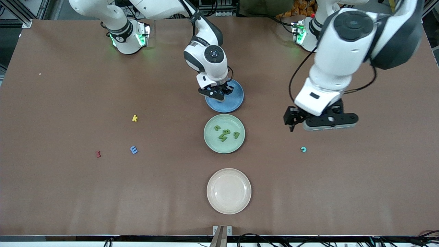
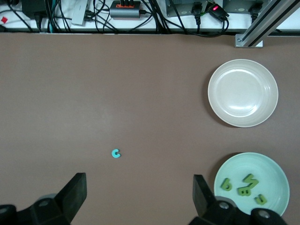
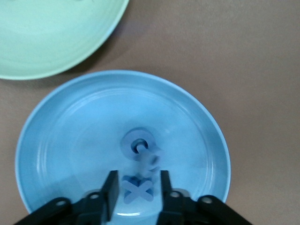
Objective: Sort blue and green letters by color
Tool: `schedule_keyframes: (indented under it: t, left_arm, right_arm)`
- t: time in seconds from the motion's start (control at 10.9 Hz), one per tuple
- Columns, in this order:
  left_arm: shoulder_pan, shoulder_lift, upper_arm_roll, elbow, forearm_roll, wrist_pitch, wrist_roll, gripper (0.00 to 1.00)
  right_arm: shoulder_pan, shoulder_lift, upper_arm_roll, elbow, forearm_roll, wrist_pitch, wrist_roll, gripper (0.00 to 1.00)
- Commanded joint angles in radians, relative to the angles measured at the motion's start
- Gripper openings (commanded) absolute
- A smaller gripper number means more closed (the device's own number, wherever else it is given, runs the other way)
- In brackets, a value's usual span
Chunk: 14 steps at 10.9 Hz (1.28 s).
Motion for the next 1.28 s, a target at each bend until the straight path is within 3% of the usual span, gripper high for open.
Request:
schedule_keyframes:
  t: [0.0, 0.37, 0.73, 1.01, 1.19]
  left_arm:
    - [0.089, -0.091, 0.011, -0.025, -0.127, -0.059, 0.225, 1.0]
    - [0.088, -0.191, 0.141, -0.033, -0.138, -0.199, 0.514, 1.0]
    - [0.098, -0.208, 0.14, -0.031, -0.138, -0.263, 0.564, 1.0]
    - [0.143, -0.249, 0.141, -0.051, -0.207, -0.273, 0.565, 1.0]
    - [0.143, -0.258, 0.141, -0.05, -0.207, -0.294, 0.559, 1.0]
  right_arm:
    - [-0.064, -0.026, 0.0, 0.019, -0.008, -0.024, 0.009, 1.0]
    - [-0.243, -0.072, 0.0, 0.013, -0.01, -0.126, -0.082, 1.0]
    - [-0.512, -0.097, -0.011, 0.014, -0.048, -0.18, -0.169, 1.0]
    - [-0.705, -0.089, -0.012, 0.019, -0.109, -0.173, -0.229, 1.0]
    - [-0.772, -0.08, -0.012, 0.025, -0.115, -0.154, -0.237, 1.0]
